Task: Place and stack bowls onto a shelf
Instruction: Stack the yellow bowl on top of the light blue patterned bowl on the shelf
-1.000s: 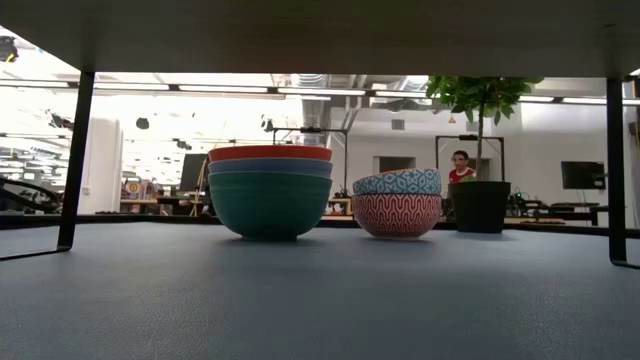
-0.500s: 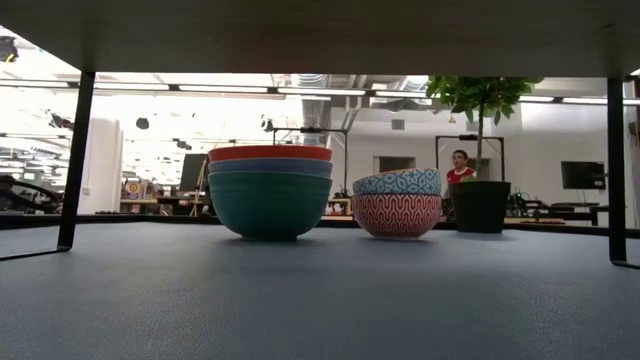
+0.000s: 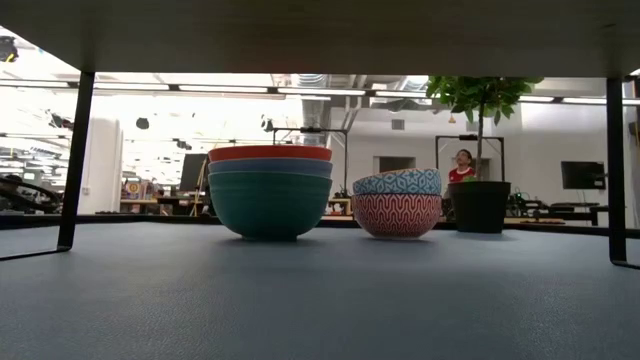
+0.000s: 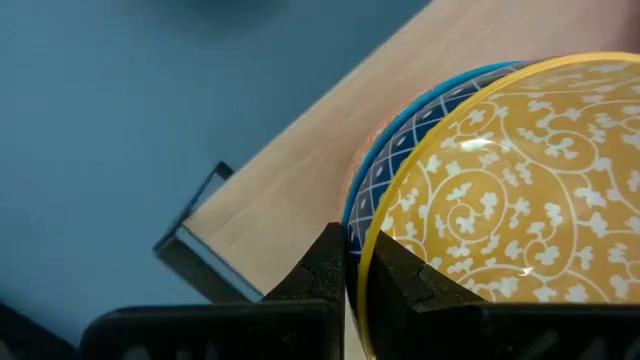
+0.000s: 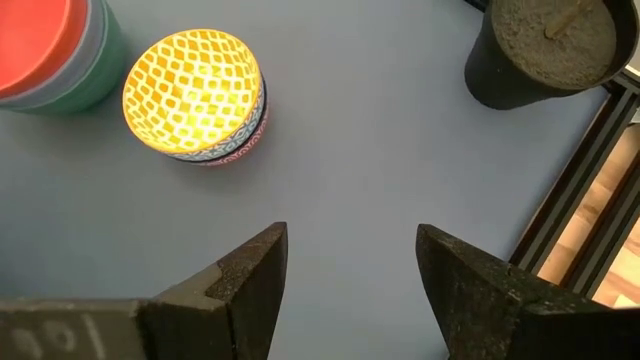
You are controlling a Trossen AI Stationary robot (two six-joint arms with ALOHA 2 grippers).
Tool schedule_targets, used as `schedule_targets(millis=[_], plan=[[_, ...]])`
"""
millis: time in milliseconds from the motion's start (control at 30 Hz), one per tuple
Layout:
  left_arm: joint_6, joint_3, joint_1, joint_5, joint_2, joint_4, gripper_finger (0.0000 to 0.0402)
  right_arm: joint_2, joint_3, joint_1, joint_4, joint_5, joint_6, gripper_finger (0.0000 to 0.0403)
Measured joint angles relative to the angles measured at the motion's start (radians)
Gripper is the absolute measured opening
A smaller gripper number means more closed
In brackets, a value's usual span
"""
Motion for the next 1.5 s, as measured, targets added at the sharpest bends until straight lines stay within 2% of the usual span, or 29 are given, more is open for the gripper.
schedule_targets(millis=[500,1000,1500], plan=[[-0.005,0.001,0.001,-0.002,0.000,-0.058,0.0000,0.000,0.000,0.000,0.000,0.001,-0.003,0.0249],[0.004,0.001,0.006,0.019,0.000,-0.042,0.0000,0.000,0.000,0.000,0.000,0.001,-0.003,0.0249],[-0.001,0.000,0.006,-0.060,0.000,-0.008,0.0022,0.000,0.000,0.000,0.000,0.001,-0.026,0.0249]])
